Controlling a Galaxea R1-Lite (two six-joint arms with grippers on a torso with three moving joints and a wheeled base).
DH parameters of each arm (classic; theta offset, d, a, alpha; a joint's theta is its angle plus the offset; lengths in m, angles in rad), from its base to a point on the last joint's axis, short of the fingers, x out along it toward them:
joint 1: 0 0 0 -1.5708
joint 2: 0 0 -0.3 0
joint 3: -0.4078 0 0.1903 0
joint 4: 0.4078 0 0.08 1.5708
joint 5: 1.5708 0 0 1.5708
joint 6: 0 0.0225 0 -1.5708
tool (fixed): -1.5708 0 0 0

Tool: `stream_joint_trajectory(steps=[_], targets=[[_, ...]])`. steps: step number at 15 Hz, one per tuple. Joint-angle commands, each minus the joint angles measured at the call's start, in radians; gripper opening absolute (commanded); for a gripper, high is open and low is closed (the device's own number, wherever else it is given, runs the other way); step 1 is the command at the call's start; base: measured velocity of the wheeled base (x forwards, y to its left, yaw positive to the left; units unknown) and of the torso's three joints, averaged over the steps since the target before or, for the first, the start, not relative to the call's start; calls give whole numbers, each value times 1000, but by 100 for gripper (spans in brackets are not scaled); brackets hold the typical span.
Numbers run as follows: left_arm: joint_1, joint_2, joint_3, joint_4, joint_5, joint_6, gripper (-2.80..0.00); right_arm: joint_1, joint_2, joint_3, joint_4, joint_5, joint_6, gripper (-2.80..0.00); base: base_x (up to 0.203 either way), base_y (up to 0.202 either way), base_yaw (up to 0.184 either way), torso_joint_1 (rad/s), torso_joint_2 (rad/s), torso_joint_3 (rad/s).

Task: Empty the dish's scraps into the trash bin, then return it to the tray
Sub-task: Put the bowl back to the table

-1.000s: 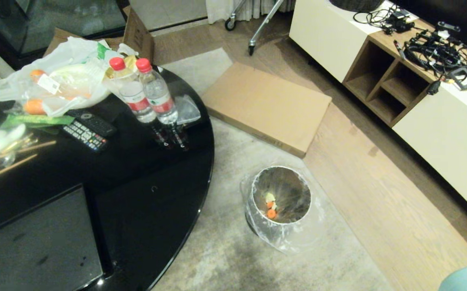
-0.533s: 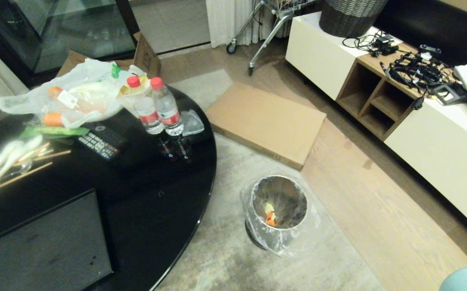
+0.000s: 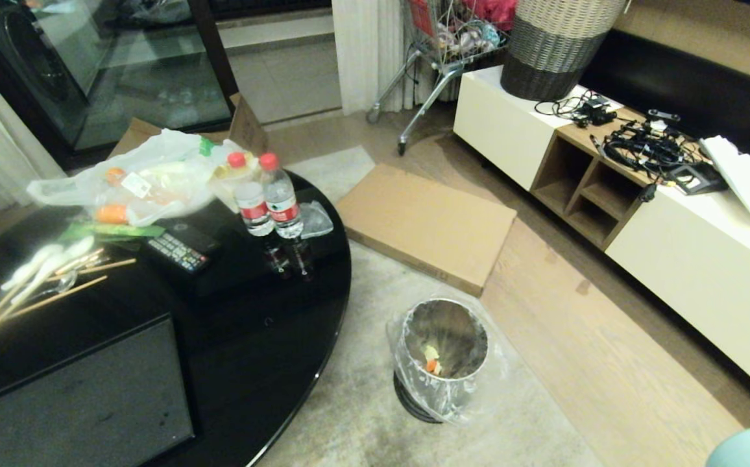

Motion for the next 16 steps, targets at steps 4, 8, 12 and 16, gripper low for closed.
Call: stream_joint_trajectory(steps=[4,8,12,16], targets=[[0,0,0,-1,2,2,-280,0,2,-1,-1,0,1,-280,0,0,0,0,3,201],[0,0,0,-1,0,1,-280,0,2,-1,0,0,0,-280,0,0,0,2,4,201],[0,0,0,-1,2,2,-280,0,1,0,0,0,0,-280,0,0,0,1,1,76],[0,0,0,-1,2,2,-280,0,2,0,0,0,0,-280,0,0,0,0,0,0]])
